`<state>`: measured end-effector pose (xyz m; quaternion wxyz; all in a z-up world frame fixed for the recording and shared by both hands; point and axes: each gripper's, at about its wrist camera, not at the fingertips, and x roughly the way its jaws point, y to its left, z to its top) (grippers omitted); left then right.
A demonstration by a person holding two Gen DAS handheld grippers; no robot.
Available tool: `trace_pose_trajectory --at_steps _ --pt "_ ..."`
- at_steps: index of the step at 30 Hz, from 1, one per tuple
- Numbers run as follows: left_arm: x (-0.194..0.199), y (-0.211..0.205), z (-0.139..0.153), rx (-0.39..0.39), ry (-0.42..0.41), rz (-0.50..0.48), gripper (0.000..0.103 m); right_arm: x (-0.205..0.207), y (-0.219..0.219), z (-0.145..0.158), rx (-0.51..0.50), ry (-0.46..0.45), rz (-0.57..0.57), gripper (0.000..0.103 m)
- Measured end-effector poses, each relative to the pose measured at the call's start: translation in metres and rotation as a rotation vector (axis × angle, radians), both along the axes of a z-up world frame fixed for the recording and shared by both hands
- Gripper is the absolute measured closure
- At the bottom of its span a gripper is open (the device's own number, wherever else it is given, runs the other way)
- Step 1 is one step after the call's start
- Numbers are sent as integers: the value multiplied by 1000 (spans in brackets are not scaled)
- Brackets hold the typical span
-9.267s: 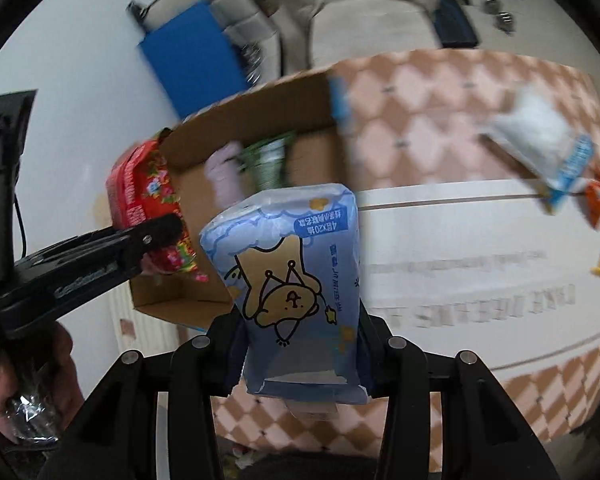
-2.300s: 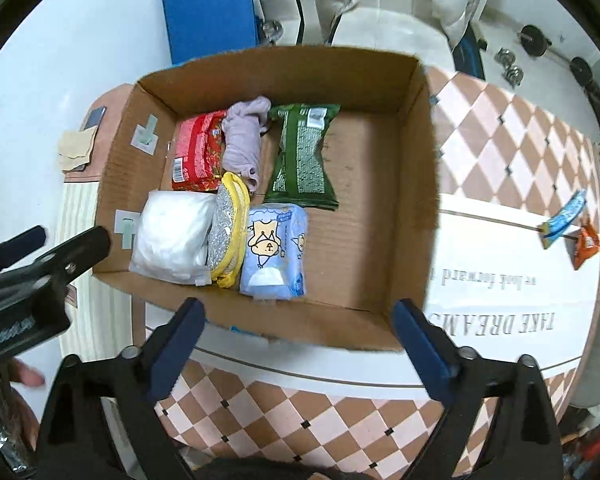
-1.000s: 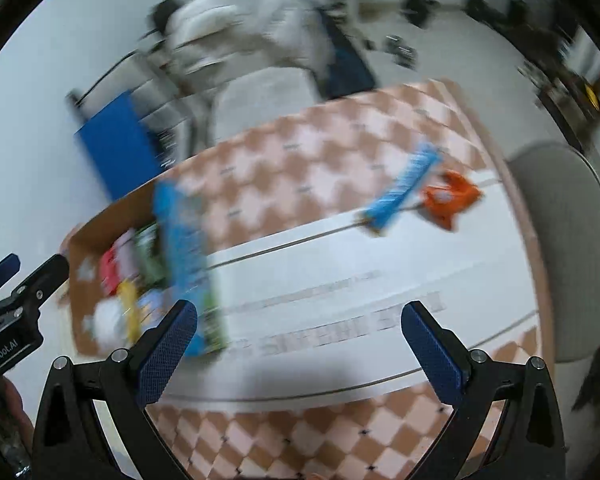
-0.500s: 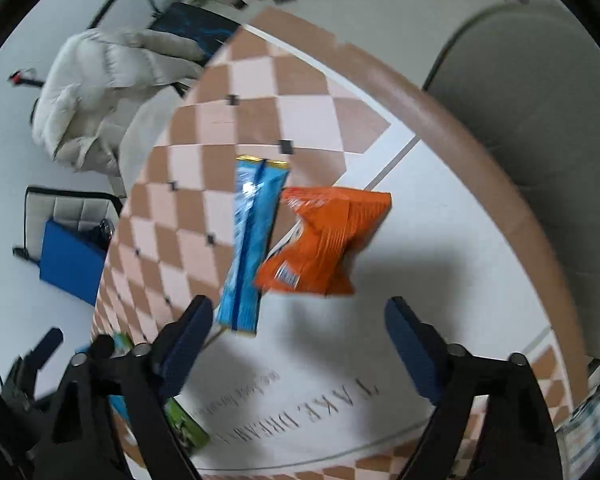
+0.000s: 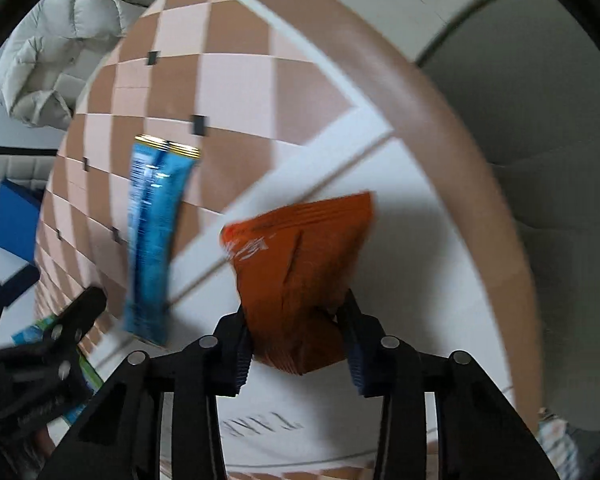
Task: Organize soft objects
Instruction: 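Grasp the blue stick pack with left tool while right tool grasps orange bag, then drop blue stick pack and orange bag into the box, open both tools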
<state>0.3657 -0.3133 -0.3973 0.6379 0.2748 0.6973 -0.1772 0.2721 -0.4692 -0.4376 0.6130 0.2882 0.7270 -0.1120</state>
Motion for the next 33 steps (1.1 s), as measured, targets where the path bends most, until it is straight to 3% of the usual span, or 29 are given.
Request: trace_pose_trajectory --at_steps 3,5,6,8,9,11,16,21,27,33 --pt "-6 -12 -23 7 78 -29 2 -4 -3 -3 1 12 10 61" --pt "-10 -16 -37 28 119 -45 22 -5 -1 -7 5 23 15 60" --pt "-9 -14 -37 9 128 -25 26 -5 -1 -9 6 24 16 60" --pt "-6 -10 -32 -25 146 23 58 -5 4 -13 11 35 30 60" --pt "-6 -9 -29 -32 144 30 70 -4 8 -15 9 43 41 60" --pt "-10 -6 -26 -34 152 39 83 1 12 -13 -12 44 54 60" --pt "-21 17 -16 -84 162 104 88 -2 25 5 -51 26 77 67" --pt "-32 56 14 -173 136 205 88 -12 71 40 -50 -36 111 67" --pt "-60 122 77 -307 88 304 88 -24 139 97 -12 -155 178 67" --pt "-75 228 144 -372 -20 414 88 -34 228 151 57 -257 272 67"
